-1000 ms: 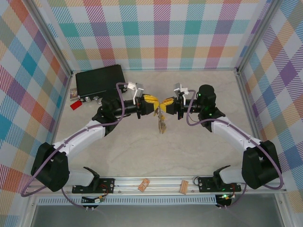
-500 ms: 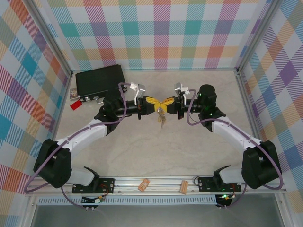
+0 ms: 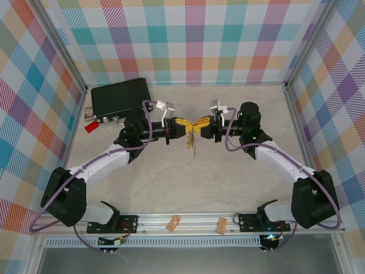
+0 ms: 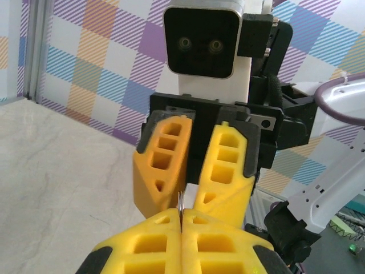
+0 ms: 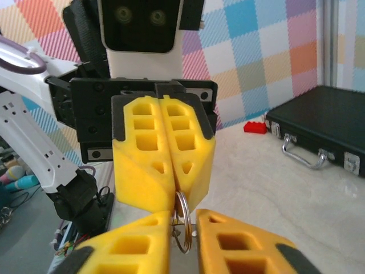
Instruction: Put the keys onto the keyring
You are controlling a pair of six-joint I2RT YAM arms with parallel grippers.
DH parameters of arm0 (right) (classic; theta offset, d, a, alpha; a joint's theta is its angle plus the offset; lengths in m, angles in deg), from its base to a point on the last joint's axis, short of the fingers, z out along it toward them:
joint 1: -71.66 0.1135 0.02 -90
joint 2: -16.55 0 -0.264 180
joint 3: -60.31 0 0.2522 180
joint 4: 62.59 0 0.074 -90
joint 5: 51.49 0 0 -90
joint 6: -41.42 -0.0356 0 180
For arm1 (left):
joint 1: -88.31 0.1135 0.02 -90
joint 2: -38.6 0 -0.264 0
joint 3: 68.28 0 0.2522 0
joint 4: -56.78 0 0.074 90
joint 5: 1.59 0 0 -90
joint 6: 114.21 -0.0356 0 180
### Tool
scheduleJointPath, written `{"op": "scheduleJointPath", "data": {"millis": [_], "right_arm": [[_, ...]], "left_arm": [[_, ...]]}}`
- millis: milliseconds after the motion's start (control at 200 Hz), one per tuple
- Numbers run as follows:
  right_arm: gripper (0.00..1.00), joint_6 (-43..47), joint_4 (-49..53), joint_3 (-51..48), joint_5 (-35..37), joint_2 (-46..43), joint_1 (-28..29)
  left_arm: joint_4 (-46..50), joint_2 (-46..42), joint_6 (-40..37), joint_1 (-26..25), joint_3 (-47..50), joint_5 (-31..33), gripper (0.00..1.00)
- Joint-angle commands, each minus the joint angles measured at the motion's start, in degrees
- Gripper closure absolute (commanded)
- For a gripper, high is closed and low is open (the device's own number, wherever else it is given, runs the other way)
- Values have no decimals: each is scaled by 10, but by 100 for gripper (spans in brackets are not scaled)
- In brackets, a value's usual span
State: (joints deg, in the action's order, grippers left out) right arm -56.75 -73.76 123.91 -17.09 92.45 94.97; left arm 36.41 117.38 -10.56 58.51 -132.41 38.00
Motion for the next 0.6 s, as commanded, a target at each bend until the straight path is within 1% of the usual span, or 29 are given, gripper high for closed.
{"op": "scheduleJointPath", "data": {"millis": [0,65,175,295,330,350,430,595], "right_arm": [[75,34,48,9,36,-33,-1],[70,52,87,10,62,-47,-1],[69,81,147,12,99,-72,-1],[69,128,231,36,115,-83,0],[69,133,255,47,117,-81,0],[69,155,272,55,117,-79,1],[69,185,336,90,112,-68,3],[66,253,459,159,116,-27,9]], "left_arm": [[9,-19,-30,4,3,7,100],[25,-23,-44,4,3,13,100],[67,-24,-79,4,-6,19,100],[116,-23,-123,4,-19,25,100],[128,-23,-135,4,-21,26,100],[133,-24,-141,4,-22,26,100],[158,-26,-167,4,-26,30,100],[191,-30,-209,4,-28,25,100]]}}
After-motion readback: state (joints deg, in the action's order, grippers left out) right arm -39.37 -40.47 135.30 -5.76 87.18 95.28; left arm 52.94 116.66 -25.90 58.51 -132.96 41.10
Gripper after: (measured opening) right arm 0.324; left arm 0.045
